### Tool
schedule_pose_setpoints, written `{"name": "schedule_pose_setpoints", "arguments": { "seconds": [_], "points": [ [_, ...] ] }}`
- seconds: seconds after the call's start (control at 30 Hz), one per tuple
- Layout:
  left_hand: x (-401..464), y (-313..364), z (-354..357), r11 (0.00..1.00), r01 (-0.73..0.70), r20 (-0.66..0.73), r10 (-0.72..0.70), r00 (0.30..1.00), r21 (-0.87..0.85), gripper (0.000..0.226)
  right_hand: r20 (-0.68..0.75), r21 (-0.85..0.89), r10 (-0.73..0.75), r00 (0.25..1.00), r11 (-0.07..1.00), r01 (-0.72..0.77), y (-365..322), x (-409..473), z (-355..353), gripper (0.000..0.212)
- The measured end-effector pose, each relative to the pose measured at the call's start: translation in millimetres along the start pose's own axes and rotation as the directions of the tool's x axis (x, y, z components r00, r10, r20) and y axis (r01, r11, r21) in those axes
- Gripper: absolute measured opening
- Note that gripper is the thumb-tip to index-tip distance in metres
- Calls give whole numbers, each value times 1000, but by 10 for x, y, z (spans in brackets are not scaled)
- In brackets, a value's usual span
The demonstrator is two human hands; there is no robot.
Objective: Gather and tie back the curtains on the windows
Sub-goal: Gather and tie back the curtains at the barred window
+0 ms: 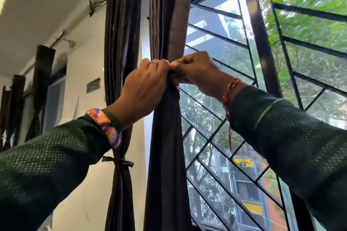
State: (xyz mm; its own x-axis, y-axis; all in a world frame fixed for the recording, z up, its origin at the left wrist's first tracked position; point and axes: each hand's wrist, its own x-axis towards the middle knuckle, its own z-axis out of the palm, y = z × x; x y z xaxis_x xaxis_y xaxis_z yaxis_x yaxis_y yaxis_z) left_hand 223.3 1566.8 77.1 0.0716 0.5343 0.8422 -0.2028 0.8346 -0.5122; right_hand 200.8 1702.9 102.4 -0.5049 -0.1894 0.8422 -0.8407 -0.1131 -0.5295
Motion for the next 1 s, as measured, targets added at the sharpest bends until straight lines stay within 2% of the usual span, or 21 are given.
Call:
{"name": "schedule_pose_setpoints", "arguments": {
  "seconds": [0.13,0.2,0.23,0.27,0.33,0.4,0.5,0.53,0.6,0.7,0.8,0.9,1.0],
  "points": [
    [-15,-89,97,961,-247,10,248,969,122,23,-5,-49,46,999,998,-46,139,27,-5,8],
    [-4,-63,65,954,-291,67,286,956,80,19,-72,-72,19,997,997,-25,231,17,-10,7],
    [-1,-14,35,971,-240,125,236,964,15,18,-123,-89,0,992,996,-11,285,10,-19,12],
    [10,44,-1,989,-131,188,141,972,-68,20,-163,-118,-16,986,993,-3,331,-16,-32,16],
    [49,93,0,964,150,321,-73,944,-221,23,-144,-158,-5,989,987,-18,393,-114,-46,16],
    [102,88,-7,849,387,528,-157,834,-359,24,-34,-119,88,996,989,-92,418,-275,-53,13],
    [181,20,-22,521,708,768,-147,624,-476,16,121,58,197,973,977,-205,438,-437,-111,25],
    [189,15,-36,451,766,812,-138,567,-459,15,146,86,196,970,974,-210,436,-466,-125,29],
    [201,35,-49,383,814,855,-107,508,-436,17,130,53,155,979,985,-163,443,-495,-130,25],
    [210,92,-63,293,843,873,-50,486,-452,23,-9,-25,85,996,996,-85,479,-507,-127,15],
    [166,129,-88,168,865,874,-36,485,-473,32,-68,9,103,992,995,-103,509,-504,-173,13],
    [68,174,-70,45,861,853,-118,508,-506,22,-66,-12,108,992,994,-109,516,-498,-206,12],
    [-36,206,1,-157,819,826,-233,513,-552,26,-43,-2,141,989,990,-142,471,-499,-213,12]
  ]
}}
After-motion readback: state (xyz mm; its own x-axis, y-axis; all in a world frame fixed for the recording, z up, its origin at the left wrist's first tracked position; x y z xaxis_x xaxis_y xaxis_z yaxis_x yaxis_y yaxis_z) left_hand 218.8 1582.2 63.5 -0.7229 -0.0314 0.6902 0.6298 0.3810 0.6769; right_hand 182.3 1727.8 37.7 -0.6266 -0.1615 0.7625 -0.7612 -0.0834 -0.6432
